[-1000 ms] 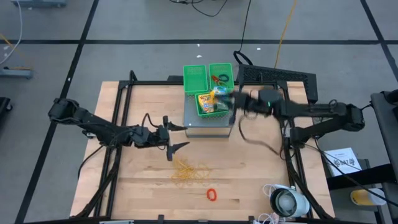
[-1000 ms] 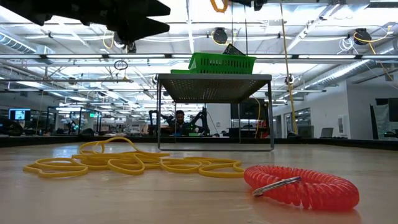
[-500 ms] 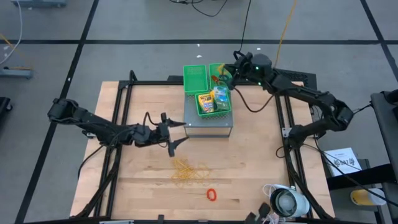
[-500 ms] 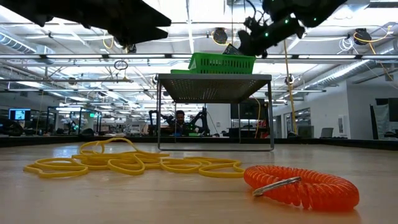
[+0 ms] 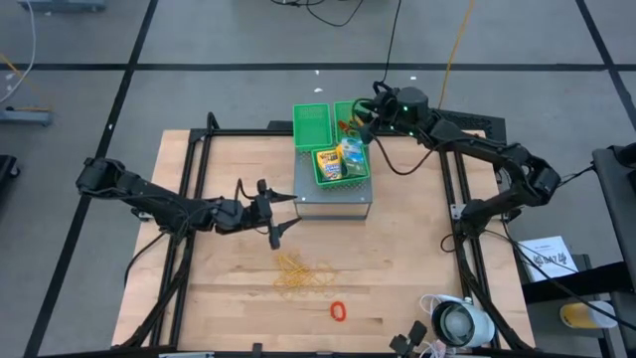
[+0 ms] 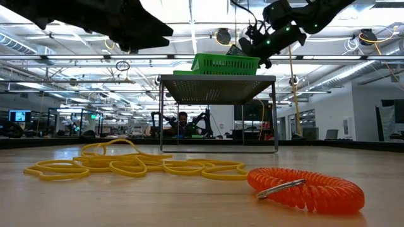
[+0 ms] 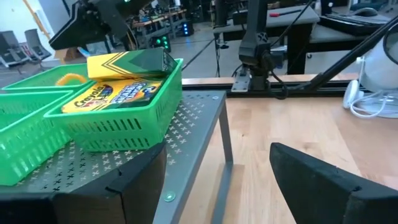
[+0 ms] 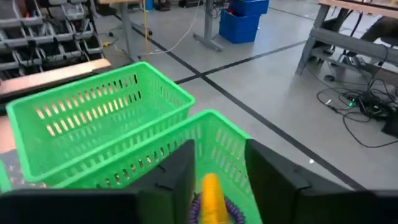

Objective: Pick & Place Office Desk Supplies
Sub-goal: Put the orange spring keychain into the right green bin on the shelf

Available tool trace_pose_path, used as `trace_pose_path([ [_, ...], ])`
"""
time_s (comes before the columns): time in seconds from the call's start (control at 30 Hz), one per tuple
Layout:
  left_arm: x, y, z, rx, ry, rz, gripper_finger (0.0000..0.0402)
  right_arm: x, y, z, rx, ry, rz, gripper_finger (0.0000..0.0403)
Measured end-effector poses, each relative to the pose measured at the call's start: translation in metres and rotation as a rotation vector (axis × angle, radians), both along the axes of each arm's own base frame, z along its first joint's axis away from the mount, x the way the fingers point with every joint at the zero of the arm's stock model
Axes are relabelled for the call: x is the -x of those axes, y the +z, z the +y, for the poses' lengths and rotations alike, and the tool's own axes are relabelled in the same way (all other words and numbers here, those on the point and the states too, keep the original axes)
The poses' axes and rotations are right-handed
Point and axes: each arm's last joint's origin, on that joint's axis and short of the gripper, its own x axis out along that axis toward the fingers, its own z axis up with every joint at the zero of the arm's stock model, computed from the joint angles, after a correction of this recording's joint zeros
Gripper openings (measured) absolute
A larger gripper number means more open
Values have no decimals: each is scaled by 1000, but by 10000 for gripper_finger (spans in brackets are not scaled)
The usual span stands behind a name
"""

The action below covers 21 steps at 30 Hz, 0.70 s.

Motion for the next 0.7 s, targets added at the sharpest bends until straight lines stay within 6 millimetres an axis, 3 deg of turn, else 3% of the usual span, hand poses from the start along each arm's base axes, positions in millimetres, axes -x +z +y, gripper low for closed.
trace_pose_path([
  [0.1, 0, 0, 0, 18, -10, -4, 296, 0, 8, 10, 22, 72, -10, 160],
  [0.23, 0, -3, -4, 47, -131, 23, 296, -3, 26, 38, 97, 268, -46, 172],
  [0.4, 2, -7, -19, -49, -194, 78, 296, -4, 52, 99, 241, 518, -67, 171],
  [0.5, 0, 2, -30, -69, -186, 117, 296, 0, 61, 136, 275, 645, -78, 173],
  [0.6, -11, 12, -42, -64, -203, 153, 296, 8, 68, 163, 262, 741, -97, 173],
  [0.7, -29, 9, -56, -103, -232, 218, 296, 13, 68, 182, 227, 810, -110, 169],
])
